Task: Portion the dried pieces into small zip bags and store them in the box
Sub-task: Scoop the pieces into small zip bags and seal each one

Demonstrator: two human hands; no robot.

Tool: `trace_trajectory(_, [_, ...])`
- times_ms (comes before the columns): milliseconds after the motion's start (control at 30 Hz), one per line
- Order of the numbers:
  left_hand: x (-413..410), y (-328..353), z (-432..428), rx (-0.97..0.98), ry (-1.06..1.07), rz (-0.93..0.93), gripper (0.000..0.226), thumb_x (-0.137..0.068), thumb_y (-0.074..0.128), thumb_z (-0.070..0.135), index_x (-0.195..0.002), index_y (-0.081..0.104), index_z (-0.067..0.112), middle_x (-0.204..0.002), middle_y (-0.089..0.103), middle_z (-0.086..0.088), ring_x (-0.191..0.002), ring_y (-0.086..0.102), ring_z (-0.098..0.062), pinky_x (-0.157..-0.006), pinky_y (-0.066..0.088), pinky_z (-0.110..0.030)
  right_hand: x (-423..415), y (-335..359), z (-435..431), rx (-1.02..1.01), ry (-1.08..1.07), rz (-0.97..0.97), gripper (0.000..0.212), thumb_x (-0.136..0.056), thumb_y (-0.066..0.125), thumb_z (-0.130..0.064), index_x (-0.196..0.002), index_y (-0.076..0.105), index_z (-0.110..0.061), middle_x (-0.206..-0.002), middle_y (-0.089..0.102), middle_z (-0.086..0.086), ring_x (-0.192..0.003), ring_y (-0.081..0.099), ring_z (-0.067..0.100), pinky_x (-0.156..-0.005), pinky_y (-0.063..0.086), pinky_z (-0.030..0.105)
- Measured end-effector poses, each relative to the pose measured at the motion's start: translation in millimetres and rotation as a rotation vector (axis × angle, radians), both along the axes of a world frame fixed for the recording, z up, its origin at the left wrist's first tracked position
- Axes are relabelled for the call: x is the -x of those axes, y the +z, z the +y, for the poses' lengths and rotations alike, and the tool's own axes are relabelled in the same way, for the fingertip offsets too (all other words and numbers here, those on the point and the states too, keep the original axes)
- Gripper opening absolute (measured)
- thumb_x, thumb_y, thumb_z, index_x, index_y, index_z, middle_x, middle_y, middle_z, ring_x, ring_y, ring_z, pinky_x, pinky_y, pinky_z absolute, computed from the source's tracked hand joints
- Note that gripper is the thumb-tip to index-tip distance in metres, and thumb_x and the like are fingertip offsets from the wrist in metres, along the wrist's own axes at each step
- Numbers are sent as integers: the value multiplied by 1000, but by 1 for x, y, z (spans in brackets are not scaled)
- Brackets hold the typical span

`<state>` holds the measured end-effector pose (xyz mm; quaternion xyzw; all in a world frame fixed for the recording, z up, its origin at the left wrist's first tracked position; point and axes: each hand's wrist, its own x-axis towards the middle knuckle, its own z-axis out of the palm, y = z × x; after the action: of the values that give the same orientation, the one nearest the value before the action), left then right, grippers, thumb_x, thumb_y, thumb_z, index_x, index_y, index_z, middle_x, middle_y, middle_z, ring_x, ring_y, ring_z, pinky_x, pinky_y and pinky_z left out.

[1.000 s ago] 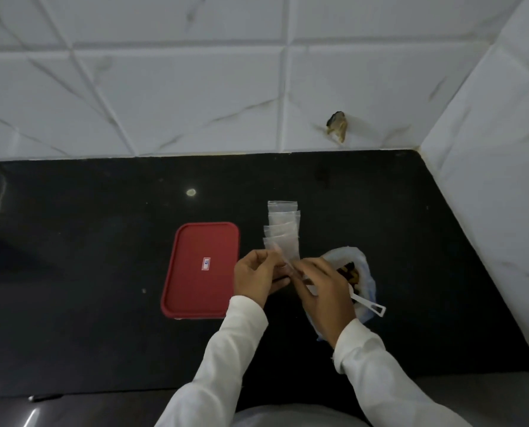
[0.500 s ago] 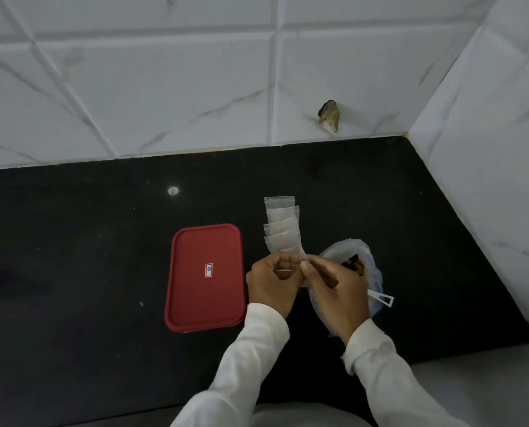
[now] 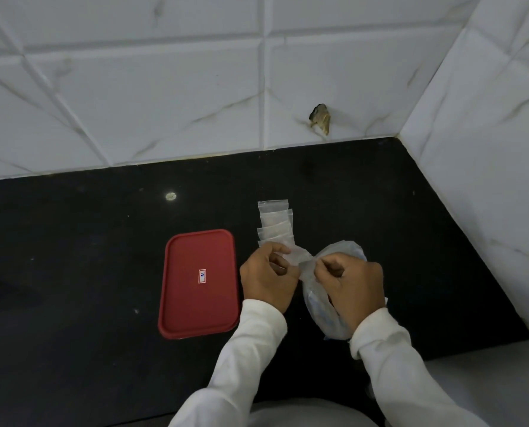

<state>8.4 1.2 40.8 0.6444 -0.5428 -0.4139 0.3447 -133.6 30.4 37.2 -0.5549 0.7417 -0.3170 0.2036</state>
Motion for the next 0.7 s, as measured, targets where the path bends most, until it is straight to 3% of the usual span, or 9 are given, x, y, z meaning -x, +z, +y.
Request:
trace_trajectory(100, [1, 2, -2, 6, 11, -15, 29, -75, 80, 7, -92, 65, 26, -76, 65, 4, -61, 58, -5, -59, 48, -8, 7, 1, -4, -23, 66, 77, 7, -83, 72, -22, -77, 73, -18, -67, 67, -6, -64, 63, 10, -70, 55, 34])
trace_trajectory(167, [4, 4, -1, 9, 13, -23, 28, -76, 80, 9, -92, 65, 26, -76, 64, 4, -61, 58, -5, -57, 47, -7, 6, 5, -6, -25, 87, 111, 8, -83, 73, -19, -76, 69, -21, -65, 60, -12, -63, 58, 3, -74, 55, 32])
trace_trajectory(233, [9, 7, 0, 4, -10, -21, 26, -77, 80, 10, -90, 64, 27, -75, 63, 6, -61, 57, -3, -56, 45, -6, 4, 8, -9, -26, 66, 53, 5, -80, 74, -19, -82, 70, -18, -67, 62, -10, -64, 59, 7, -71, 54, 31])
trace_trajectory(367, [16, 6, 1, -1, -59, -20, 25, -82, 77, 14, -93, 61, 31, -77, 63, 6, -66, 60, -4, -57, 46, -7, 0, 12, -12, -115, 99, -54, 20, -80, 75, -24, -97, 68, -15, -79, 68, -7, -67, 58, 3, -63, 45, 13])
trace_trajectory(433, [20, 5, 2, 4, -77, -39, 23, -85, 76, 19, -99, 61, 30, -74, 63, 7, -65, 62, -6, -59, 48, -10, 1, 11, -16, -204, 116, -9, 22, -84, 72, -28, -102, 64, -18, -89, 67, -4, -77, 60, 6, -72, 49, 17])
trace_trajectory(567, [19, 7, -7, 64, -148, -230, 26, -85, 73, 15, -106, 62, 25, -66, 58, 9, -66, 61, -9, -76, 55, -27, 11, 11, -25, -338, 126, 38, 23, -86, 70, -33, -105, 61, -26, -96, 64, -8, -88, 62, 7, -86, 54, 29])
trace_trajectory(700, [11, 14, -20, 51, -230, -399, 27, -82, 75, 19, -104, 61, 28, -74, 62, 6, -73, 63, -13, -79, 58, -35, 21, 21, -24, -259, 100, -60, 27, -81, 75, -23, -104, 61, -26, -92, 63, -13, -82, 62, 2, -80, 56, 26])
